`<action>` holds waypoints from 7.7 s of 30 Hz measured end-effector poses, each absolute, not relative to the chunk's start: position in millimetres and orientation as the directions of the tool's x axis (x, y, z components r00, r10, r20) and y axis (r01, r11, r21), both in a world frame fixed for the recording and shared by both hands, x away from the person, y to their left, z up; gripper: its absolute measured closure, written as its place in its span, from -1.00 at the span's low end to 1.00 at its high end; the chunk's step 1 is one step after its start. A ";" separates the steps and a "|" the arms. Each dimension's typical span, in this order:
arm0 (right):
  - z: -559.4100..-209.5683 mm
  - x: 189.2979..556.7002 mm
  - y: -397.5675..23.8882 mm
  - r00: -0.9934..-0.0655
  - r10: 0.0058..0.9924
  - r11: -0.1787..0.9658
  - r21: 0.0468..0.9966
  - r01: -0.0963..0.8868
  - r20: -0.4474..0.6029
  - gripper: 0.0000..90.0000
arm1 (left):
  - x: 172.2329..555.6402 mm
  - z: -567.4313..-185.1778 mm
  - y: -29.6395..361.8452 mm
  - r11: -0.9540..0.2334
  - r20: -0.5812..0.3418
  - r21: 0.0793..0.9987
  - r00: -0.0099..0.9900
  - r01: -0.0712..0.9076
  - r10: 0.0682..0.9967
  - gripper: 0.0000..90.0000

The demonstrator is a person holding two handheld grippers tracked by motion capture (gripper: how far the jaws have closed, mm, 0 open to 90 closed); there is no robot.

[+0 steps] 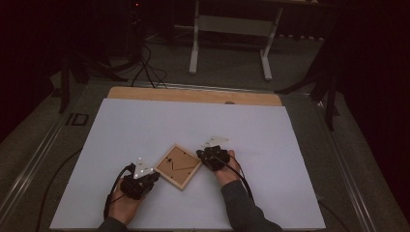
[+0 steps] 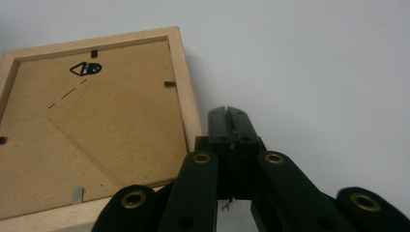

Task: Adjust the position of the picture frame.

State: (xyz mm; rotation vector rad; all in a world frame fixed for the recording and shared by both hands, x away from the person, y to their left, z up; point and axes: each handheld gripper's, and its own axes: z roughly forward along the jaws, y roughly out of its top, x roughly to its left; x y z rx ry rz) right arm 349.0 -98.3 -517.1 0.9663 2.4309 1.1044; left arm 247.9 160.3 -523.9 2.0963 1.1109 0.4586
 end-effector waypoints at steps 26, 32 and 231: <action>-519.8 329.9 -129.1 -0.718 0.696 0.493 0.716 0.494 0.017 0.99 | 286.2 -524.1 140.8 -0.304 -0.069 0.727 0.506 0.616 0.860 0.99; -520.6 322.7 -134.1 -0.719 0.695 0.487 0.720 0.494 0.023 0.99 | 295.5 -523.7 136.2 -0.308 -0.060 0.725 0.502 0.616 0.863 0.99; -520.8 305.3 -143.1 -0.720 0.694 0.497 0.708 0.501 0.022 0.99 | 269.6 -531.3 123.8 -0.406 -0.048 0.690 0.597 0.600 0.801 0.99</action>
